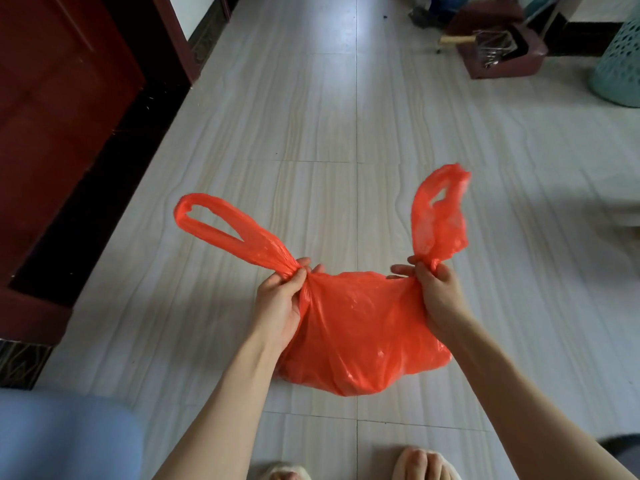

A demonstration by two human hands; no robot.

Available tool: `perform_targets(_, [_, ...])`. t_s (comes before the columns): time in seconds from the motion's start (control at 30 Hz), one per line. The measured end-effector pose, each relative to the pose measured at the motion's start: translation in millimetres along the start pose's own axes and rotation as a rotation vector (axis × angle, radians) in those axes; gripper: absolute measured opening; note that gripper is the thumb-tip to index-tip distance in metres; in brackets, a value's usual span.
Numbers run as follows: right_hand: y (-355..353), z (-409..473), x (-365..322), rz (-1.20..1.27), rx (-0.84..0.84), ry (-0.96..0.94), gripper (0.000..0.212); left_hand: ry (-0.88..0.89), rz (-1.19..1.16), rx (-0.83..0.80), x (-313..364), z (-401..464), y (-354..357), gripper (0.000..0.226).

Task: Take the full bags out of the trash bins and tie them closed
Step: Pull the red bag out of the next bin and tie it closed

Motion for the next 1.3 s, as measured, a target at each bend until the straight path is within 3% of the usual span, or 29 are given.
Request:
perform_targets(0.13, [1.9, 1.1, 4.5, -0.017, 0.05, 0.064, 0.026, 0.109, 0.218, -0.08, 6.2, -0.6, 11.7, 0.018])
perform_targets(0.23, [1.5, 3.8, 15.9, -0.101, 0.12, 0.14, 0.028, 0.093, 0.364, -0.001, 6.7, 3.2, 11.4, 0.014])
perform_targets(0.4, [12.7, -2.2, 31.4, -0.217, 0.079, 0.166, 0.032, 0.152, -0.001, 0.046, 14.3, 1.0, 41.4, 0.028])
perform_targets(0.6, [-4.1, -7.1, 18.8, -0.376, 0.226, 0.103, 0.037, 0.185, 0.188, 0.056, 13.4, 4.4, 22.3, 0.024])
perform_targets(0.67, [-3.5, -5.3, 17.4, -0.283, 0.215, 0.141, 0.04, 0.209, 0.226, 0.018, 10.2, 4.1, 19.0, 0.024])
perform_targets(0.77, [11.6, -6.0, 22.1, 0.236, -0.011, 0.356, 0.025, 0.204, 0.281, -0.029, 4.3, 1.6, 16.2, 0.022])
perform_targets(0.83, [23.4, -8.3, 20.4, 0.439, -0.174, 0.401, 0.025, 0.207, 0.339, -0.055, -0.7, -0.6, 13.8, 0.017])
perform_targets(0.97, [35.1, -17.9, 14.7, 0.619, -0.399, 0.366, 0.036, 0.222, 0.458, -0.132, -10.1, -1.8, 11.3, 0.016])
perform_targets(1.07, [44.4, -31.0, 6.1, 0.5, -0.525, 0.334, 0.034, 0.196, 0.478, -0.149, -14.7, -2.2, 11.4, 0.024])
perform_targets(1.13, [45.6, -24.8, 9.1, 0.332, -0.435, 0.272, 0.026, 0.159, 0.463, -0.151, -20.5, -2.0, 11.0, 0.027])
perform_targets(1.2, [35.4, -11.1, 8.3, 0.133, -0.164, 0.141, 0.019, 0.129, 0.409, -0.11, -25.8, -1.5, 8.3, 0.029])
perform_targets(1.27, [30.5, -6.2, 4.8, 0.093, -0.016, 0.072, 0.019, 0.111, 0.316, -0.052, -29.2, 0.2, 4.5, 0.028])
perform_targets(1.3, [31.8, -5.0, 3.8, 0.147, -0.02, 0.07, 0.019, 0.108, 0.286, -0.042, -30.6, 1.3, 3.5, 0.028])
Point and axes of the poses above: each hand's wrist, its own z-axis towards the middle knuckle, its own y-axis out of the palm, x = y × z, the point moved 7 cm from there along z, towards the middle knuckle, and after that the axes turned 14 degrees about y, right-handed, at the moved point
